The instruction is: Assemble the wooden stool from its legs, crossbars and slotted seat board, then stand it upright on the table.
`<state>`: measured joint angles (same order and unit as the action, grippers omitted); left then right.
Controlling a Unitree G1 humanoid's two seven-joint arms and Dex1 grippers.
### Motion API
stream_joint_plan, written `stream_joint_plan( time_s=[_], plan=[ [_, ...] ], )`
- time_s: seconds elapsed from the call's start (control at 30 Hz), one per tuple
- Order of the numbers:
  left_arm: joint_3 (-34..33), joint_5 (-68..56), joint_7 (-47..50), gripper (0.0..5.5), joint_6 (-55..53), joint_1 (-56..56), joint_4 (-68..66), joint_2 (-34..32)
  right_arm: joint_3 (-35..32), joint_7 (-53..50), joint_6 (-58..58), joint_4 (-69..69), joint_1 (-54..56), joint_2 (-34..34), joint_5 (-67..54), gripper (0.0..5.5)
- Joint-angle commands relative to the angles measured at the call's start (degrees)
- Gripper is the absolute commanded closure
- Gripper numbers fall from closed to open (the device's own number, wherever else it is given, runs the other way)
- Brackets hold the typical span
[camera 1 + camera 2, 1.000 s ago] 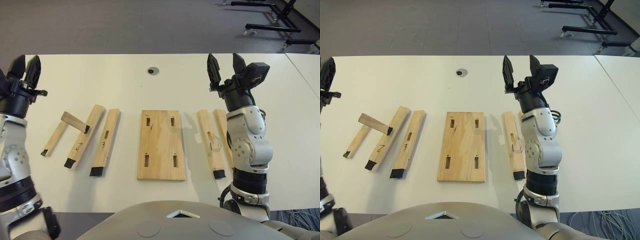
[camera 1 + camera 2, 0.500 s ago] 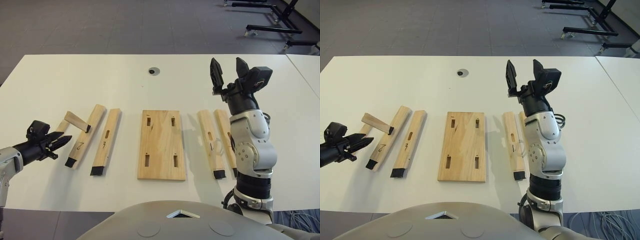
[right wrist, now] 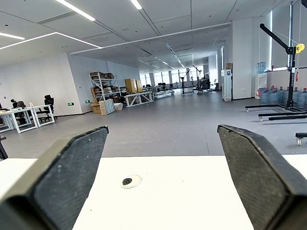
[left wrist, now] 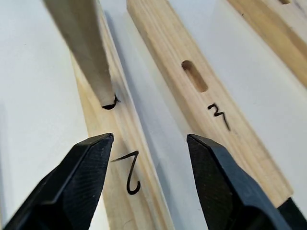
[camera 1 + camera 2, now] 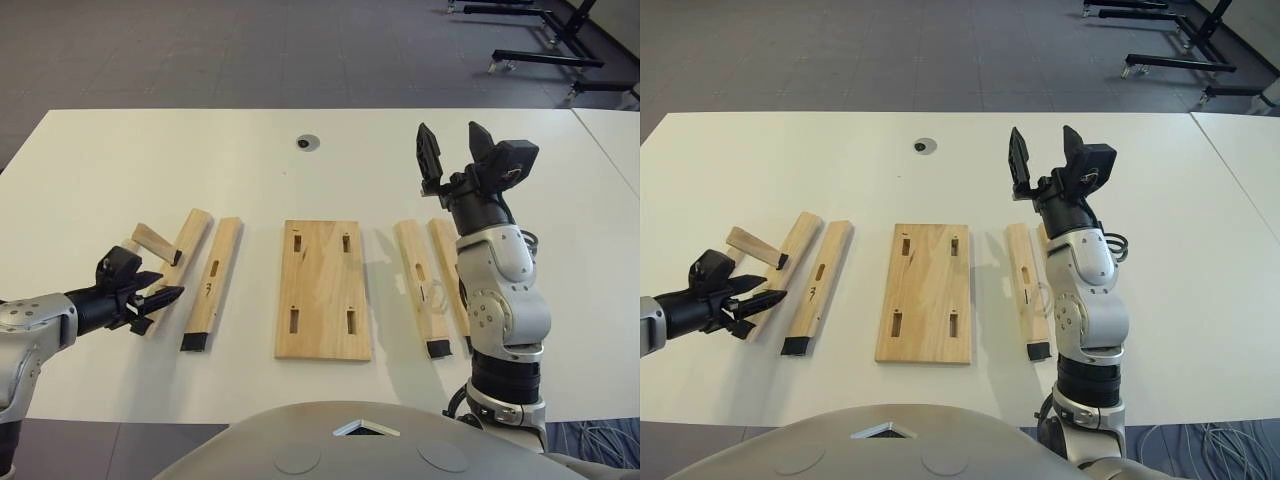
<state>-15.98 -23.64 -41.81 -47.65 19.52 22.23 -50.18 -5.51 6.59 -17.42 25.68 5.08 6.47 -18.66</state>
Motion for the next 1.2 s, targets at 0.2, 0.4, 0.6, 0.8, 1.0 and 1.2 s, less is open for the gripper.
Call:
stream_joint_plan(
  time_s=[0.2,0.4,0.6,0.8,1.0,1.2],
  plan=[
    [1.49,2.27,1.95,1.41,1.57,-4.72,3.96,-0.29,1.31,-0.96,-1.0,1.61,-1.45,-1.33,0.08,1.29],
    [2.7,3.85,4.13,1.41,1.57,-1.52,3.07,1.53,1.38,-0.86,-2.03,2.11,-0.9,-1.07,-0.44,1.29],
    [3.27,6.99,7.3,1.41,3.82,-1.05,-1.13,3.73,1.71,-0.62,-2.76,2.3,-0.67,-0.93,-0.65,1.29],
    [5.54,7.57,7.28,2.19,5.35,0.32,-3.7,6.64,1.34,-0.88,-3.21,2.34,-0.03,-1.31,-1.23,1.29],
    [6.12,9.9,9.29,3.17,12.16,-0.37,-10.61,9.55,0.94,-0.73,-3.38,2.4,0.29,-1.11,-1.3,1.29],
    [4.21,9.4,9.28,3.46,22.38,-4.44,-20.49,13.39,0.9,-0.49,-3.37,1.97,0.96,-0.89,-1.15,1.29]
  ],
)
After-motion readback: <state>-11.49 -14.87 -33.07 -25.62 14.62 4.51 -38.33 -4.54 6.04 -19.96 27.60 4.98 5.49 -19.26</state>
